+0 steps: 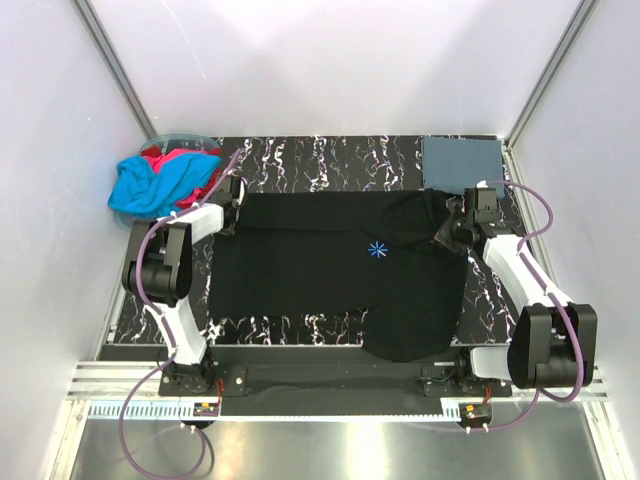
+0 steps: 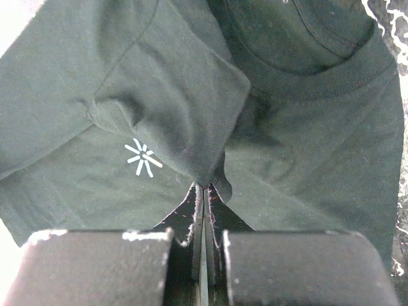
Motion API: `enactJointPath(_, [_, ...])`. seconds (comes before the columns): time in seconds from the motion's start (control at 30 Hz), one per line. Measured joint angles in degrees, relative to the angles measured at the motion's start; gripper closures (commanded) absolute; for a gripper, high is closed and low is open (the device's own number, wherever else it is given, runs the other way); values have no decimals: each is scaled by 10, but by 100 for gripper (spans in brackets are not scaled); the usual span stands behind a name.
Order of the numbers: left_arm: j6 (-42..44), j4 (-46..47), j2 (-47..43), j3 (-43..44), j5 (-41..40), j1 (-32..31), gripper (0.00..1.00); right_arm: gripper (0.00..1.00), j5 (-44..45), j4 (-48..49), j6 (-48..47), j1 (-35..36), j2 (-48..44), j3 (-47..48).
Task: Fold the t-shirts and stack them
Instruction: Fold the tshirt
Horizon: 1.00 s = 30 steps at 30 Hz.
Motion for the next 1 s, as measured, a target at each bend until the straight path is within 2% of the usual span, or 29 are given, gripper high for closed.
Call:
enactJointPath(0.1, [1,-14,0,1,-30,-5,74,98,-3,0,5,0,-1,-6])
enactJointPath(0.13, [0,-17,0,2,-39,-7,70,95,-6,0,7,0,-2,-9])
enactJointPath(0.2, [-3,-26,0,5,-54,-12,67,89,-13,-1,13,0,-5,-14])
enactJointPath(0.23, [-5,-28,-2,5,-60,-15,65,83,-14,-1,16,0,-7,-16])
enactJointPath(0.27, [-10,-31,-5,5,-64,-18,65,72,-14,-3,19,0,-7,-18])
enactJointPath(0.4, [-28,-37,-30,5,-69,-30,61,60,-6,-25,30,0,-10,-19])
enactJointPath(0.47, [-38,-39,-52,5,-69,-34,52,58,5,-41,34,0,-16,-19])
enactJointPath(0.83, [-55,-59,-185,29,-69,-44,48,58,94,-118,76,-48,-51,15])
enactJointPath(1.0, [-75,-51,-264,39,-16,-78,46,60,94,-104,126,-48,-17,7])
